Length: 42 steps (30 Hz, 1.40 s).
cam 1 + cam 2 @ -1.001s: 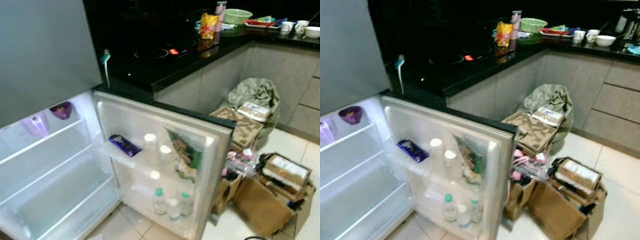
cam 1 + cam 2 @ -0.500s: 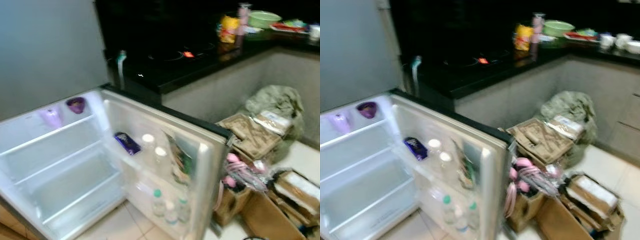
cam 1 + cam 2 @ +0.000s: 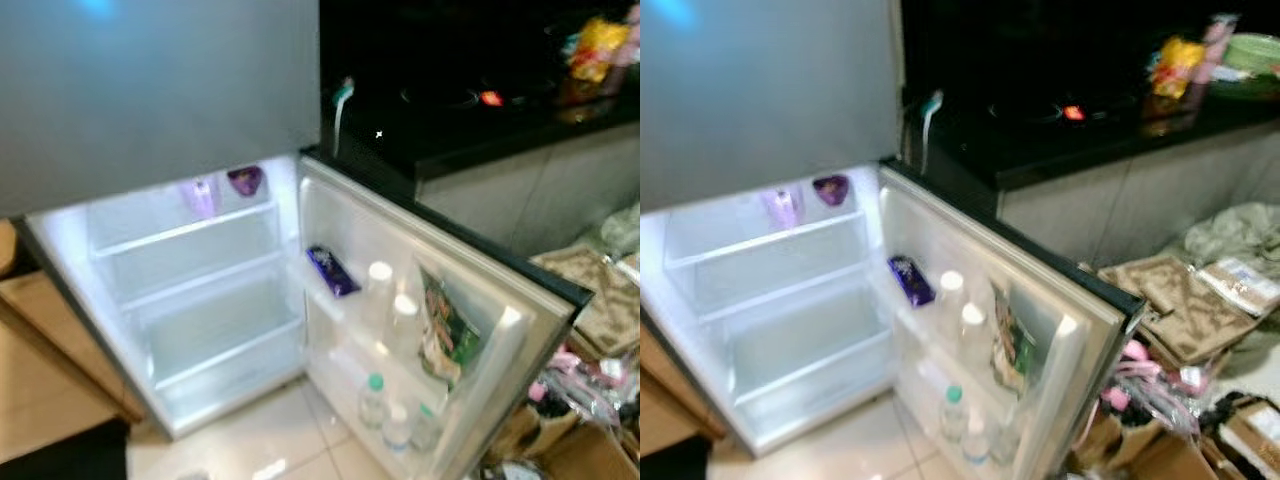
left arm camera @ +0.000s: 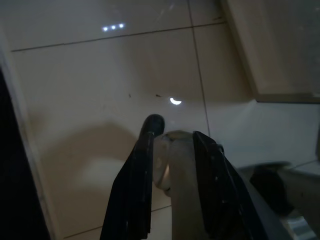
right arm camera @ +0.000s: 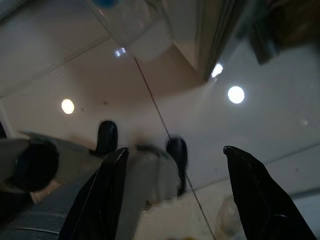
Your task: Restocking fridge
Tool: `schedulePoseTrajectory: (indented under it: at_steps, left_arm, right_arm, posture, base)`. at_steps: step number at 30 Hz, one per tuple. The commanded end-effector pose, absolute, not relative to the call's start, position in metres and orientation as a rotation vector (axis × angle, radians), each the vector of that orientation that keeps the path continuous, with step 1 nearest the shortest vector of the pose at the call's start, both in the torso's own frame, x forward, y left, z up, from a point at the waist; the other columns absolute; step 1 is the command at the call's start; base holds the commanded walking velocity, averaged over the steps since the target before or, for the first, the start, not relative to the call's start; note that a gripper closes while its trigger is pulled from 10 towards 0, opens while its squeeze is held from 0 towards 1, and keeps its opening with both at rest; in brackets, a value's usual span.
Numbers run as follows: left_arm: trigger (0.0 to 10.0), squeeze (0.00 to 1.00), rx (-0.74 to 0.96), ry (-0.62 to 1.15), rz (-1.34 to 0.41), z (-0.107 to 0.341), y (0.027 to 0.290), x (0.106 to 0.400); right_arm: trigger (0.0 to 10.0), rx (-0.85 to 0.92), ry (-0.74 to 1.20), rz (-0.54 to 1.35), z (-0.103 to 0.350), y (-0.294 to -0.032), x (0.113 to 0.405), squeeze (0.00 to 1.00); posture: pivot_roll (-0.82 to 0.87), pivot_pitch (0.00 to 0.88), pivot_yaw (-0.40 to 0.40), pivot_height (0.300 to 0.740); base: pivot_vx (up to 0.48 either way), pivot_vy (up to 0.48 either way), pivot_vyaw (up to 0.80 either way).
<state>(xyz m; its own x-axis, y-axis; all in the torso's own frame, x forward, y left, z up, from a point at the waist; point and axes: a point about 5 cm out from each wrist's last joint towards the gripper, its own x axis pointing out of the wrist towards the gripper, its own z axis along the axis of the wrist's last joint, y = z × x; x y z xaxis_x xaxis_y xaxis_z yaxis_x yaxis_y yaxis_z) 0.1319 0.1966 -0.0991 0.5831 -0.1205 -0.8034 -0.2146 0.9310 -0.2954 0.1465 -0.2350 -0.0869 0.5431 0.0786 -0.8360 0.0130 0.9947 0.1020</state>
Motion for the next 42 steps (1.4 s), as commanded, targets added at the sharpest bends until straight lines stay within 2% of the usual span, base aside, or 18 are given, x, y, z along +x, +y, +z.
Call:
schedulePoseTrajectory:
  at_steps: [1,7,13,16,18,21,22,23,28,31,39,42]
  left_arm:
    - [10.0,0.00,-0.393,0.977,0.046,-0.101,0.195,0.126]
    - [10.0,0.00,-0.406,0.982,0.047,-0.102,0.193,0.126]
    - [10.0,0.00,-0.403,0.987,0.055,-0.102,0.193,0.124]
    - [10.0,0.00,-0.402,0.992,0.056,-0.103,0.193,0.123]
    - [10.0,0.00,-0.401,0.995,0.055,-0.103,0.194,0.122]
    - [10.0,0.00,-0.400,0.995,0.054,-0.103,0.194,0.122]
    - [10.0,0.00,-0.399,0.993,0.052,-0.103,0.194,0.123]
    - [10.0,0.00,-0.399,0.993,0.052,-0.103,0.194,0.123]
    - [10.0,0.00,-0.404,0.986,0.052,-0.102,0.194,0.125]
    - [10.0,0.00,-0.408,0.993,0.053,-0.103,0.192,0.122]
    - [10.0,0.00,-0.413,0.997,0.052,-0.104,0.191,0.120]
    - [10.0,0.00,-0.407,0.998,0.056,-0.104,0.193,0.119]
  right_arm:
    - [10.0,0.098,1.032,0.004,-0.090,-0.239,0.138,0.00]
    - [10.0,0.085,1.041,-0.010,-0.091,-0.239,0.137,0.00]
    - [10.0,0.075,1.031,-0.056,-0.089,-0.245,0.139,0.00]
    - [10.0,0.143,0.965,-0.100,-0.083,-0.250,0.149,0.00]
    - [10.0,0.265,0.805,-0.080,-0.065,-0.253,0.181,0.00]
    - [10.0,0.281,0.765,-0.070,-0.060,-0.253,0.191,0.00]
    - [10.0,0.299,0.678,-0.030,-0.045,-0.253,0.214,0.00]
    - [10.0,0.299,0.678,-0.030,-0.045,-0.253,0.214,0.00]
    - [10.0,0.367,0.503,0.066,-0.012,-0.247,0.258,0.00]
    - [10.0,0.429,0.424,0.182,0.002,-0.238,0.272,0.00]
    - [10.0,0.471,0.386,0.436,0.013,-0.224,0.278,0.00]
    - [10.0,0.489,0.426,0.728,0.013,-0.205,0.268,0.00]
  posture:
    - [-0.10,0.000,0.008,0.740]
    - [-0.09,0.000,0.008,0.740]
    - [-0.09,0.000,0.007,0.740]
    - [-0.09,0.000,0.007,0.740]
    - [-0.10,0.000,0.009,0.740]
    - [-0.10,0.000,0.009,0.740]
    - [-0.10,0.000,0.007,0.740]
    - [-0.10,0.000,0.007,0.740]
    - [-0.10,0.005,0.002,0.740]
    - [-0.10,0.000,0.007,0.740]
    - [-0.09,0.004,0.004,0.740]
    - [-0.09,0.004,0.002,0.740]
  base:
    - [0.000,-0.375,0.00]
    - [0.000,-0.450,0.00]
    - [0.000,0.000,0.00]
    - [0.000,0.000,0.00]
    - [0.000,0.000,0.00]
    - [0.000,0.000,0.00]
    - [0.000,0.000,0.00]
    - [0.000,0.000,0.00]
    - [0.000,0.000,0.00]
    - [0.000,0.000,0.00]
    - [0.000,0.000,0.00]
    - [0.000,0.000,0.00]
